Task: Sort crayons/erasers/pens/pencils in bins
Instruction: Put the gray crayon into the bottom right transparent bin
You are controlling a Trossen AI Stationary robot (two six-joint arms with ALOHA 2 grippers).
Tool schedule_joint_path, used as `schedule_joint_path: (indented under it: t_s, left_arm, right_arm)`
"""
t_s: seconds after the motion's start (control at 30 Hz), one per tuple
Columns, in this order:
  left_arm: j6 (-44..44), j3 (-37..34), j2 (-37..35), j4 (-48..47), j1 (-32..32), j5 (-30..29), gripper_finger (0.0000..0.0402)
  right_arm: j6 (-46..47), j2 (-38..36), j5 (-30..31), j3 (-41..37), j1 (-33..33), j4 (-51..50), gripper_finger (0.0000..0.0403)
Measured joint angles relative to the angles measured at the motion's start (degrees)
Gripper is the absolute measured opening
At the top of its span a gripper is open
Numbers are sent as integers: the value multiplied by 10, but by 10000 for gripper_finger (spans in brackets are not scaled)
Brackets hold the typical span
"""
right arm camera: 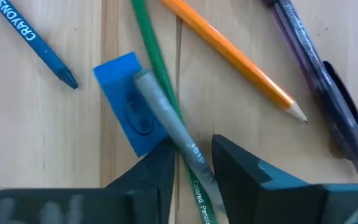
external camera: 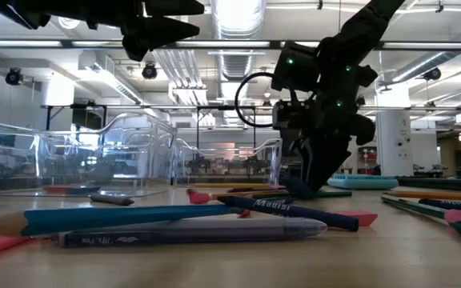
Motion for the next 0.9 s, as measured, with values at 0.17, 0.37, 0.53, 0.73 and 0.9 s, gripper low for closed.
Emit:
schedule_joint_path:
  t_s: [0.17,0.37,0.53,0.73,0.9]
  left_arm:
    - [0,0,0,0,0,0,215]
    - [-3,0,5,1,0,0,215]
    - [-4,0,5,1,0,0,215]
    - [-3,-1,5,0,0,0,215]
    - [-3,-1,8,1,0,0,215]
  right_arm:
    - [7,-6,0,0,0,-13,71]
    - [17,-32,0,0,1,-27,50]
    - [33,-92,0,0,8,-73,34]
    - [62,-223,0,0,54,-150,27]
    - [146,-340,5,0,144,-188,27]
